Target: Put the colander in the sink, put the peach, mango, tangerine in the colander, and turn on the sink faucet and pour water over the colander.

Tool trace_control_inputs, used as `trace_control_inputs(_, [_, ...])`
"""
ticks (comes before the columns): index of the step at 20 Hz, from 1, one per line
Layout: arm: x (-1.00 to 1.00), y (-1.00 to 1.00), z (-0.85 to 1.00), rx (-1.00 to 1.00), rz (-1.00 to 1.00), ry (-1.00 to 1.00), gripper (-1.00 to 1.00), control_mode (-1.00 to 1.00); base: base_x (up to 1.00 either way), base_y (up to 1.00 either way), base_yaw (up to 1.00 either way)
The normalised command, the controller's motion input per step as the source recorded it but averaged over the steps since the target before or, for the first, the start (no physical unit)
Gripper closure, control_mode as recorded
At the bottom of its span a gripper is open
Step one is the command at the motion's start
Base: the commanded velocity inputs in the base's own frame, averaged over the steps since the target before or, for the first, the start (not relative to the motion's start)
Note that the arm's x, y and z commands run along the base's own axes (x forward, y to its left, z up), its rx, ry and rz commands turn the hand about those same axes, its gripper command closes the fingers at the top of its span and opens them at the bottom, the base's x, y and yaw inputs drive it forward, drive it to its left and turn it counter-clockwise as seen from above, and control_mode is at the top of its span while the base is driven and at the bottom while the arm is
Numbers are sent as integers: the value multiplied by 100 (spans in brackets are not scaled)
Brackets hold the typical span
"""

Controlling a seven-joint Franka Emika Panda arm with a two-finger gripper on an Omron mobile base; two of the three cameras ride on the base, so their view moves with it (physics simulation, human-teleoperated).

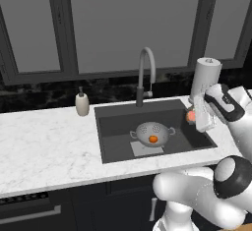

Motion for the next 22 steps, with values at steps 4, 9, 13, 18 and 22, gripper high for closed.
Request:
trace_control_inputs(4, [48,43,-13,-12,54,-9,100,-100,0,0,0])
trace_control_inputs(9, [46,3,-41,-1,35,-12,100,-100,0,0,0])
trace_control_inputs(13, [34,1,-46,2,3,-10,100,-100,0,0,0])
trace_control_inputs(18, [30,18,-56,0,0,-5,100,-100,0,0,0])
trace_control_inputs(22, [30,26,-50,0,0,0,100,-100,0,0,0])
